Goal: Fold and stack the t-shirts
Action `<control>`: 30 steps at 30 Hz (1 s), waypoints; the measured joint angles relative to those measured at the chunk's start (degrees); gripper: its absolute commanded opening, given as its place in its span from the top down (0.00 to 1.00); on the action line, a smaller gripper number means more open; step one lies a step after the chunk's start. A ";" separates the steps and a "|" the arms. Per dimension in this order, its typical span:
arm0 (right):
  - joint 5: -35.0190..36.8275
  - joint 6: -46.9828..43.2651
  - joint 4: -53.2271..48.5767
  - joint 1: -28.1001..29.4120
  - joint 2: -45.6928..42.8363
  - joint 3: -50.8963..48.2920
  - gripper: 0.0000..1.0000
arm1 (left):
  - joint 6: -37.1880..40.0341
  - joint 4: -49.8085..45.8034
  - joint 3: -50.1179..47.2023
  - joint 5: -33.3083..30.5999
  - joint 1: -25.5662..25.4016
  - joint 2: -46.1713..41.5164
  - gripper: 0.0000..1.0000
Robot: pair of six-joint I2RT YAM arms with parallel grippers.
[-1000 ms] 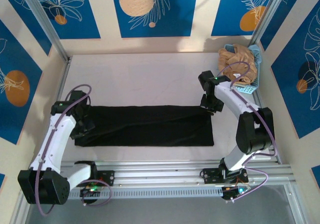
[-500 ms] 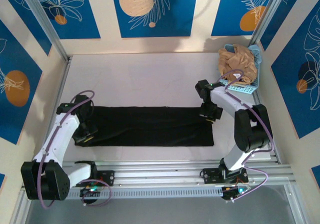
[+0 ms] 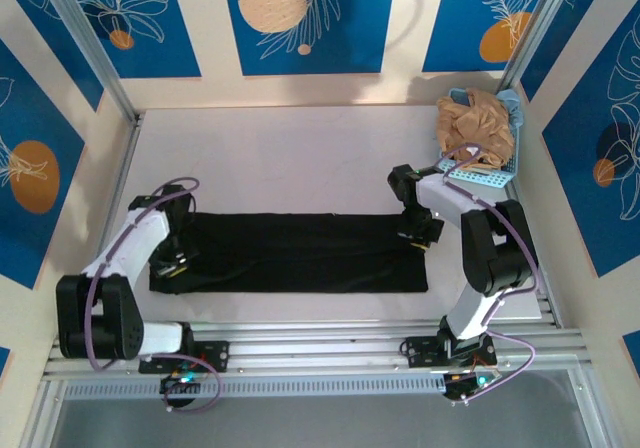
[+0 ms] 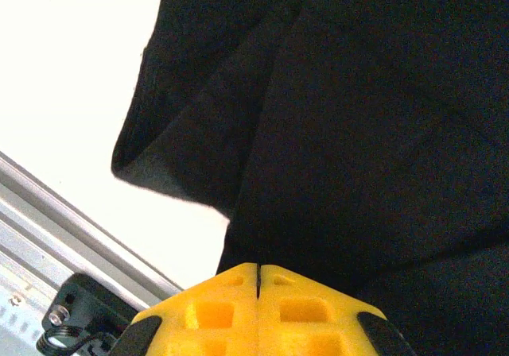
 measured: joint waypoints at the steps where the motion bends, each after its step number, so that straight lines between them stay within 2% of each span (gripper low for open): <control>1: 0.02 0.15 -0.02 0.00 0.15 0.00 0.99 | 0.09 0.52 0.00 -0.50 -0.02 1.01 1.00; 4: 0.20 0.55 -0.04 -0.04 0.28 0.00 0.96 | 0.26 1.88 0.26 -2.14 -0.04 4.26 1.00; 13: 1.27 1.49 -0.96 -0.55 0.28 0.00 0.94 | 2.62 5.29 4.98 -6.51 -0.07 14.01 1.00; 20: 1.68 2.21 -1.55 -0.63 0.28 -0.07 0.60 | 4.76 7.17 9.20 -7.85 -0.09 19.30 1.00; 22: 1.70 2.60 -1.62 -0.66 0.24 -0.46 0.53 | 5.81 7.58 9.94 -7.85 -0.11 21.29 0.79; 25: 1.70 2.91 -2.78 -0.63 -0.13 -1.05 0.50 | 6.75 7.74 11.23 -8.09 -0.11 23.91 0.53; 27: 1.84 2.99 -3.50 -0.63 -1.18 -1.05 0.47 | 7.10 7.56 12.28 -8.59 -0.11 24.15 0.45; 30: 2.32 3.15 -4.94 -0.59 -4.35 -0.63 0.46 | 7.17 6.58 13.99 -9.11 -0.15 21.16 0.43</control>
